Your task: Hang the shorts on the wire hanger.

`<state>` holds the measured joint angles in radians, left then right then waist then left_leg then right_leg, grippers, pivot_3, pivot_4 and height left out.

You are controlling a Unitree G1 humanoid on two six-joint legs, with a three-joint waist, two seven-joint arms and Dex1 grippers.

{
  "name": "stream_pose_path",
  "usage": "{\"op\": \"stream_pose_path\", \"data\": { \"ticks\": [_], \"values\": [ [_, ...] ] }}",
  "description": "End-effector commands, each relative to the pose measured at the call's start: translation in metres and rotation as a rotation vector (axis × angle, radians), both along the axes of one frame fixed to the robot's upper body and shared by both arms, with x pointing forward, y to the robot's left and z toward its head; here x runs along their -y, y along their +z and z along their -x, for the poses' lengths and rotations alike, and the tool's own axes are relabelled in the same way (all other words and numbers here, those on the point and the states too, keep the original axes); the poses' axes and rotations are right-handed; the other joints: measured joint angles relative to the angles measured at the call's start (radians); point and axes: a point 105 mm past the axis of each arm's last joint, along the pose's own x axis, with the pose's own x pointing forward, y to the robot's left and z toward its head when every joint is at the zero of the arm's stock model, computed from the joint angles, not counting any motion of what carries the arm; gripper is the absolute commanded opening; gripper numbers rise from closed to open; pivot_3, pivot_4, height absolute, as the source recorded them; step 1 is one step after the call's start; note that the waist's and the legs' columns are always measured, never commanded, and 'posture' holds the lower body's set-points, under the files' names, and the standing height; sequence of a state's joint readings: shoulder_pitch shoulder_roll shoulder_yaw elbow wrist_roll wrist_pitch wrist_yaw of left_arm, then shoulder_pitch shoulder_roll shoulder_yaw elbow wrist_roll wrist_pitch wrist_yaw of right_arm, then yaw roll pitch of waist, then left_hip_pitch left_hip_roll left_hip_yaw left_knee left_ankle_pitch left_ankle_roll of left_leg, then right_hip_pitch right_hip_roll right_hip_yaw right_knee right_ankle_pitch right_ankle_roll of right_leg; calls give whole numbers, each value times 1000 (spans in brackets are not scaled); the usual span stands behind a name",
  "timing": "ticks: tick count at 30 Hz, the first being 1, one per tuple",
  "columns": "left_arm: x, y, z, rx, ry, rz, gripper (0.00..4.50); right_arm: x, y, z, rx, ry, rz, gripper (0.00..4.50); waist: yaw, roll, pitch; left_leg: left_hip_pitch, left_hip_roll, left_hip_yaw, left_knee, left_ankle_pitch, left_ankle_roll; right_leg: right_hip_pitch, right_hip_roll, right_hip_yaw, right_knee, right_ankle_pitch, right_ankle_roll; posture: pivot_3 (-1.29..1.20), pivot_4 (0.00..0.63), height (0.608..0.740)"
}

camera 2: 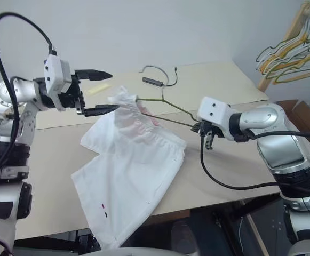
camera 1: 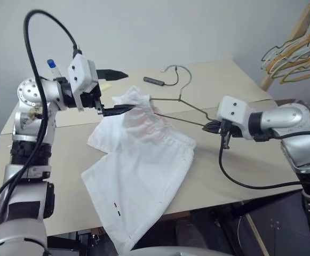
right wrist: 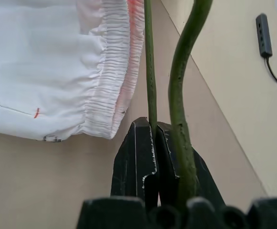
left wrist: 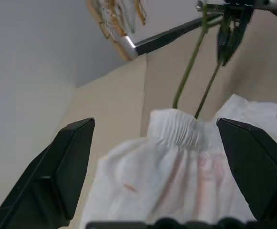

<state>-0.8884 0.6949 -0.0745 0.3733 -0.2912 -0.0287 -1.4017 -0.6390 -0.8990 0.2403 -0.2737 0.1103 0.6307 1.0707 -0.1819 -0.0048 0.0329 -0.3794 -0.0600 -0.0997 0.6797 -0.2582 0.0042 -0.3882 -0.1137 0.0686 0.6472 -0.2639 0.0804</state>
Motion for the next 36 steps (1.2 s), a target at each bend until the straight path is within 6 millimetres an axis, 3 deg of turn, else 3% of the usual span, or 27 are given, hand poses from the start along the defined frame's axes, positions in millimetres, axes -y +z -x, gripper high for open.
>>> {"op": "stream_pose_path", "data": {
  "ticks": [1, 5, 8, 13, 20, 23, 27, 31, 36],
  "values": [
    [-3, -10, -1, 19, -80, -200, 4451, -10, 14, 1, 42, 44, 9, 0, -8, 0, 0, 0, 0, 0, 0, 0, 0, 0, 0, 0, 0, 0, 0, -232, 0, 740],
    [-10, -28, -17, 61, -44, -383, 4451, -11, 16, 1, 47, 57, 24, 0, -34, 0, 0, 1, 1, 0, -1, 0, 0, 0, 1, 0, 0, 0, 0, -231, 0, 740],
    [-5, -31, -31, 85, 7, -378, 3877, -12, 17, 3, 45, 70, 25, 0, -48, 0, 0, 0, 0, -1, -1, 0, 0, 0, 1, 0, 0, 0, 0, -238, 0, 740],
    [6, -34, -29, 74, -32, -325, 2571, -14, 19, 5, 33, 72, 9, 0, -60, 0, 0, -1, 1, -1, -1, 0, 0, 0, 0, -1, 0, 0, 1, -250, 0, 740],
    [6, -45, -22, 4, -67, -316, 221, -18, 23, 11, -5, 86, -27, 0, -81, 0, 0, -1, 1, -2, 0, 0, 0, 0, 0, -1, 1, 0, 1, -258, 0, 740],
    [5, -46, -22, -3, -66, -317, 27, -18, 25, 12, -6, 92, -30, 0, -86, 0, 0, -1, 1, -2, 0, 0, 0, -1, 0, -1, 1, 0, 1, -262, 0, 740],
    [4, -41, -24, -41, -36, -250, 0, -7, 28, 12, -2, 51, -45, 1107, -86, 0, 0, -1, 1, -2, 0, 0, 0, -1, 0, -1, 1, 0, 1, -263, 0, 740],
    [-2, -36, -23, -78, 1, -179, 0, 35, 22, 5, -10, -154, -87, 2357, -79, 0, 0, -1, 0, -3, 0, 0, 0, 0, 0, -2, 1, 0, 1, -253, 0, 740],
    [-10, -34, -22, -114, 53, -118, 0, 80, -9, 10, -84, -378, -189, 3937, -76, 0, 0, -1, 0, -4, 0, 0, 0, 0, 0, -1, 2, 0, 1, -241, 0, 740]
  ]
}}
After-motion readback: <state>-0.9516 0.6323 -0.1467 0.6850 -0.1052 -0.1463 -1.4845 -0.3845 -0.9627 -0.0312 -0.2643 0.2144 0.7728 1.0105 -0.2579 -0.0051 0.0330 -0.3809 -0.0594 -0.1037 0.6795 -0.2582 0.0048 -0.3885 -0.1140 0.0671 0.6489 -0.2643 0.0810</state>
